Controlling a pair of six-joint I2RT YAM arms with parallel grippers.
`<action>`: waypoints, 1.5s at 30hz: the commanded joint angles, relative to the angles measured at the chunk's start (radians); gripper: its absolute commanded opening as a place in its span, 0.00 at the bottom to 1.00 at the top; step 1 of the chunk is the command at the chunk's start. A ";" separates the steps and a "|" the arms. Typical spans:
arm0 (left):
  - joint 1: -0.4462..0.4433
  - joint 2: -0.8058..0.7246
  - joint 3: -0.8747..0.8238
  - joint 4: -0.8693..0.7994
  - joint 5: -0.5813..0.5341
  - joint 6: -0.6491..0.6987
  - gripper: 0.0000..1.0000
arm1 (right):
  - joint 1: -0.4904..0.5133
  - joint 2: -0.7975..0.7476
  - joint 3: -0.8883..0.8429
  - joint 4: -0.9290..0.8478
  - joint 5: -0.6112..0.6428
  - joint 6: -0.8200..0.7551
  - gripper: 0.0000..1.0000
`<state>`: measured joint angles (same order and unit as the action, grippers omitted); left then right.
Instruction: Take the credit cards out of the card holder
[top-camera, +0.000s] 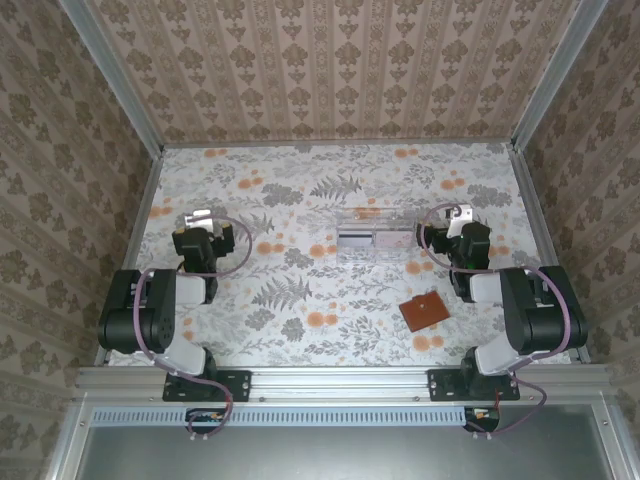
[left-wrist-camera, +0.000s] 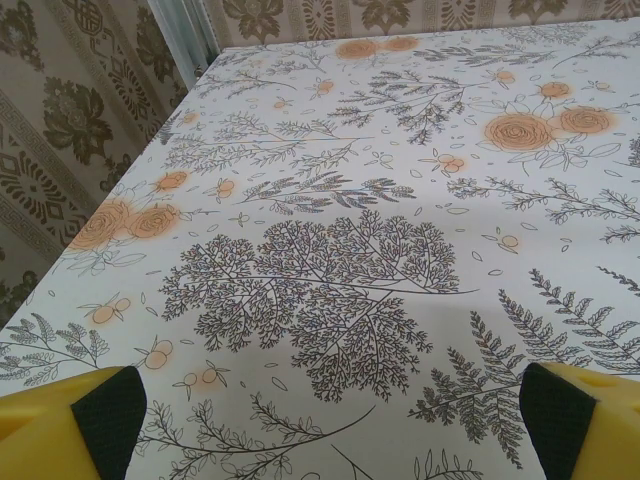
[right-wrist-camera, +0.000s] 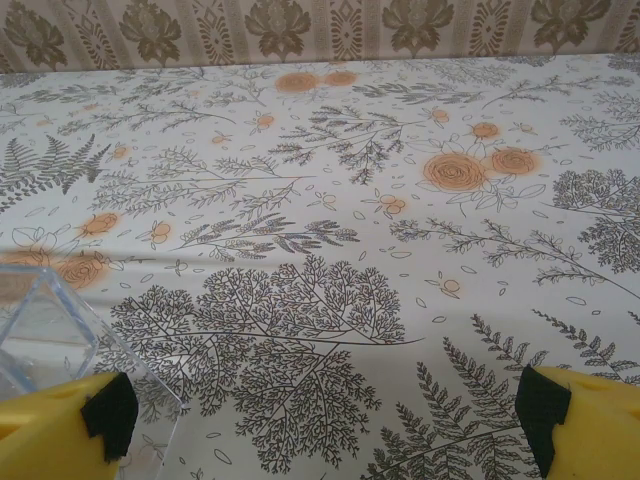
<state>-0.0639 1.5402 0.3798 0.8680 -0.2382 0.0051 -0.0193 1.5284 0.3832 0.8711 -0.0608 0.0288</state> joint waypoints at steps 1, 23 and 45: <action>0.007 -0.002 0.004 0.031 0.016 0.017 1.00 | -0.001 -0.002 0.019 -0.006 -0.019 -0.007 1.00; 0.009 -0.005 0.005 0.028 0.021 0.014 1.00 | -0.002 0.000 0.020 -0.007 -0.022 -0.007 1.00; -0.028 -0.666 0.303 -1.117 0.083 -0.690 1.00 | -0.011 -0.634 0.203 -1.030 0.199 0.732 1.00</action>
<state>-0.0738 0.9253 0.7345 -0.1158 -0.3073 -0.5682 -0.0246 0.9607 0.5621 0.1047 0.1898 0.5697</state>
